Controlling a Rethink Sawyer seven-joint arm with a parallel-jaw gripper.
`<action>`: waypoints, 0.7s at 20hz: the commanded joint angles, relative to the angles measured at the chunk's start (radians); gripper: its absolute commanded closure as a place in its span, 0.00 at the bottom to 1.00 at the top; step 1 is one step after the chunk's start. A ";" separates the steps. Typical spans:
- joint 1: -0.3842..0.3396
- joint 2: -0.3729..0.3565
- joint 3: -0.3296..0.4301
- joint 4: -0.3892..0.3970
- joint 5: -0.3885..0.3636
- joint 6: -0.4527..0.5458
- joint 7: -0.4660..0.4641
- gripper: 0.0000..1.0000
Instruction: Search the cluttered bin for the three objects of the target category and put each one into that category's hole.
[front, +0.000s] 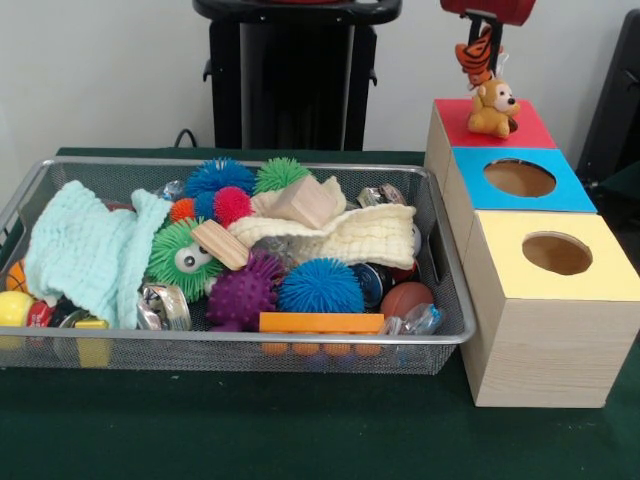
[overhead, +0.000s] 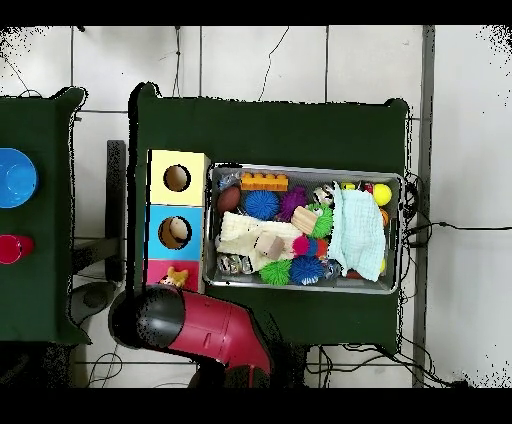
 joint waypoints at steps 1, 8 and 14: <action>0.009 -0.029 0.086 0.065 0.054 -0.057 0.157 1.00; 0.022 -0.038 0.079 0.058 0.060 -0.036 0.170 1.00; 0.016 -0.037 0.084 0.055 0.065 -0.023 0.163 1.00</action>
